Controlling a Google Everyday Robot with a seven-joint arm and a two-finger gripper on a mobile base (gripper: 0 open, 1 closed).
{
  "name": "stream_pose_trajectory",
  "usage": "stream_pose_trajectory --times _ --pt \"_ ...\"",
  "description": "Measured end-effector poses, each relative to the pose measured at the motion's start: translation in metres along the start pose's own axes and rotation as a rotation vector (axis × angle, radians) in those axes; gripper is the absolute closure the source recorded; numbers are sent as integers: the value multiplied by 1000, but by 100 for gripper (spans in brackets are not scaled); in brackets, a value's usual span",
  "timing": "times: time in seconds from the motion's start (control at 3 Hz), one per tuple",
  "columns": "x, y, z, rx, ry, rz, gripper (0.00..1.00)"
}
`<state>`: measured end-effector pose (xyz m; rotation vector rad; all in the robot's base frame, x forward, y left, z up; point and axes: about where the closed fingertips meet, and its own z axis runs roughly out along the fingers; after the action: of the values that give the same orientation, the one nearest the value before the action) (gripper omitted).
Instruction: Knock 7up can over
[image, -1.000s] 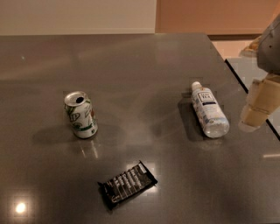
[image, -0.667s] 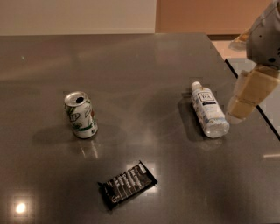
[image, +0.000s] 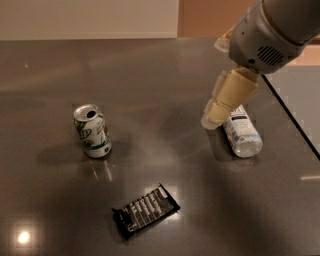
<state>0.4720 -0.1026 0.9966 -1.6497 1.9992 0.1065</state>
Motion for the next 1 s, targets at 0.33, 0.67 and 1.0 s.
stream_pose_trajectory --times 0.33,0.67,1.0 --pt "-37 5 38 -38 -102 -3 0" --pt "-60 8 61 -62 -166 -5 0" --pt "-134 39 120 -171 -331 -56 0"
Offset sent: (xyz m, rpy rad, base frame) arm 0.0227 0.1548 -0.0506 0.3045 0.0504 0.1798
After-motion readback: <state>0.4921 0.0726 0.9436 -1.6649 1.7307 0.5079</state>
